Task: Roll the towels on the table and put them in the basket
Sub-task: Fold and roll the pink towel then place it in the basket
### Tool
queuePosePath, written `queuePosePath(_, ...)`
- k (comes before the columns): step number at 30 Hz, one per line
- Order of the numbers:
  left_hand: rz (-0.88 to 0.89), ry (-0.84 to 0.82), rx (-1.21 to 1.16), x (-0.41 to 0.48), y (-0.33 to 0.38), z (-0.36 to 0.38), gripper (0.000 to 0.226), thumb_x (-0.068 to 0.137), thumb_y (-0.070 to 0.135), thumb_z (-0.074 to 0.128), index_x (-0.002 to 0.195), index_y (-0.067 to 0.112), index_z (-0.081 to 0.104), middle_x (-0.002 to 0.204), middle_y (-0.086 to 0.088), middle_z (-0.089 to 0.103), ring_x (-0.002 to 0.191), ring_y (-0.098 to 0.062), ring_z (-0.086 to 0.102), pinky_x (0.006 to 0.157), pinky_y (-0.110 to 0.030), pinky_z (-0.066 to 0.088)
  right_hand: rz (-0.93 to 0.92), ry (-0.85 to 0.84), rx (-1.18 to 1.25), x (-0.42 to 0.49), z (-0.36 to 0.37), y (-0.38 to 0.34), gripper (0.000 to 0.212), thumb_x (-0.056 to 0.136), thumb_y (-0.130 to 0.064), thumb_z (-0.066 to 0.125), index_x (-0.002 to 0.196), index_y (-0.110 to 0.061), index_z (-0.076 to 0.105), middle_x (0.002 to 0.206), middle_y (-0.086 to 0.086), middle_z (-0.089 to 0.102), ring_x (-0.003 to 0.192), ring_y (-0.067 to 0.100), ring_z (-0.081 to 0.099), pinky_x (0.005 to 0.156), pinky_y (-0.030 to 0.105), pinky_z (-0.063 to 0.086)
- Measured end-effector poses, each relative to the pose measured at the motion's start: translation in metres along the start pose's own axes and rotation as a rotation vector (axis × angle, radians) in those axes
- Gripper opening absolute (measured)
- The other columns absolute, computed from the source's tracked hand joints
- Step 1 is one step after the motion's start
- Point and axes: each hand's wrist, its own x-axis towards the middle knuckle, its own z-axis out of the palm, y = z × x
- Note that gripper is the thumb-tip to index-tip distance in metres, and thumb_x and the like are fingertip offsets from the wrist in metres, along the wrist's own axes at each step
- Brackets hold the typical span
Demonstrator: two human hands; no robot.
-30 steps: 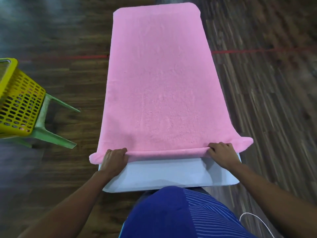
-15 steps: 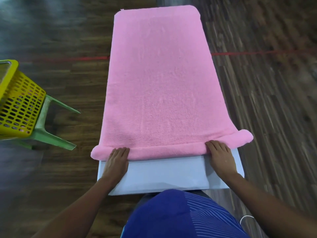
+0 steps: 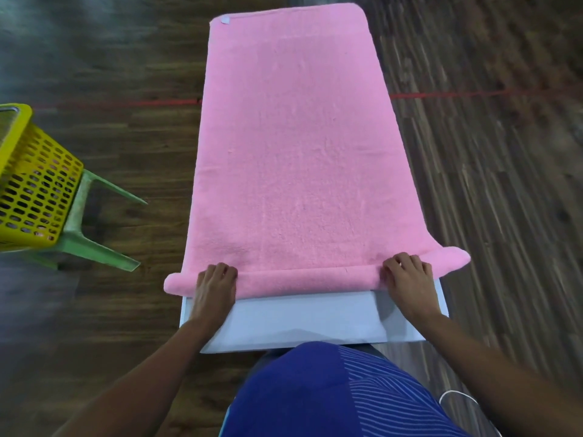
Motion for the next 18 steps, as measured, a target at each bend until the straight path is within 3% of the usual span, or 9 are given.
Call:
queuePosePath(2,0.065,-0.004,0.002,-0.010,0.003,0.003,0.026,0.078,0.013,0.052,0.098,0.007,0.066,0.096,-0.009,0.063,0.089,-0.030,0.058,0.084,-0.045,0.045,-0.042,-0.040,0.031,-0.010,0.002,-0.002,0.026,0.077,-0.015,0.058,0.101,-0.010,0.065,0.103,0.008,0.064,0.091,0.030,0.058,0.081,0.043,0.043)
queuePosePath(5,0.117,-0.077,0.084,-0.025,-0.001,0.008,0.046,0.074,0.022,0.046,0.114,0.007,0.063,0.110,-0.008,0.061,0.106,-0.030,0.055,0.104,-0.053,0.036,-0.004,-0.181,0.044,-0.021,0.003,-0.002,0.055,0.064,-0.004,0.077,0.117,-0.007,0.061,0.118,0.013,0.064,0.106,0.033,0.061,0.095,0.049,0.047)
queuePosePath(7,0.112,-0.105,0.108,-0.026,-0.007,0.008,0.048,0.077,0.022,0.040,0.116,0.006,0.063,0.112,-0.009,0.062,0.107,-0.031,0.057,0.108,-0.053,0.032,0.014,-0.179,0.058,-0.018,0.002,0.000,0.052,0.066,-0.001,0.076,0.116,-0.008,0.063,0.118,0.012,0.065,0.106,0.032,0.061,0.098,0.050,0.045)
queuePosePath(11,0.089,-0.054,0.079,-0.009,-0.006,-0.002,0.036,0.079,0.021,0.038,0.091,0.007,0.070,0.089,-0.008,0.068,0.091,-0.029,0.061,0.105,-0.052,0.036,0.027,-0.191,0.108,-0.002,-0.006,0.003,0.023,0.077,-0.014,0.057,0.098,-0.013,0.068,0.096,0.006,0.070,0.089,0.030,0.063,0.087,0.044,0.045)
queuePosePath(14,0.050,-0.142,0.093,-0.002,-0.004,-0.012,0.038,0.081,0.028,0.034,0.072,0.011,0.067,0.070,-0.005,0.066,0.075,-0.027,0.059,0.099,-0.047,0.035,0.078,-0.367,0.059,0.011,-0.012,0.004,0.026,0.089,-0.026,0.045,0.098,-0.017,0.068,0.103,0.001,0.063,0.098,0.024,0.053,0.084,0.038,0.036)
queuePosePath(18,-0.083,-0.212,0.000,0.008,-0.006,-0.010,0.037,0.085,0.031,0.029,0.081,0.015,0.062,0.072,-0.003,0.065,0.068,-0.025,0.058,0.094,-0.046,0.036,0.188,-0.437,0.069,0.025,-0.015,0.002,0.025,0.091,-0.028,0.047,0.109,-0.020,0.064,0.113,0.002,0.055,0.106,0.023,0.045,0.089,0.040,0.031)
